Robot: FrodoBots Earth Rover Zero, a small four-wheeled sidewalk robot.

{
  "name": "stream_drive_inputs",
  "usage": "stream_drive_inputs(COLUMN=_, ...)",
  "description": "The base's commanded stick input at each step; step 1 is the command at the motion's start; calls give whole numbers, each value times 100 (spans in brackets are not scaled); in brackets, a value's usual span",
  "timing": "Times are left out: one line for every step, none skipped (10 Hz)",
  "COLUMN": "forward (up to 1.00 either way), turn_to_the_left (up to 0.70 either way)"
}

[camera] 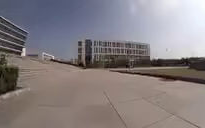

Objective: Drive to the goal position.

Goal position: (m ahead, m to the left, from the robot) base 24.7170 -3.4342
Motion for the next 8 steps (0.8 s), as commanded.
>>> stream_drive_inputs(forward=70, turn_to_the_left=-20)
stream_drive_inputs(forward=70, turn_to_the_left=-4)
stream_drive_inputs(forward=70, turn_to_the_left=-1)
stream_drive_inputs(forward=70, turn_to_the_left=0)
stream_drive_inputs(forward=70, turn_to_the_left=0)
stream_drive_inputs(forward=70, turn_to_the_left=0)
stream_drive_inputs(forward=70, turn_to_the_left=0)
stream_drive_inputs(forward=70, turn_to_the_left=0)
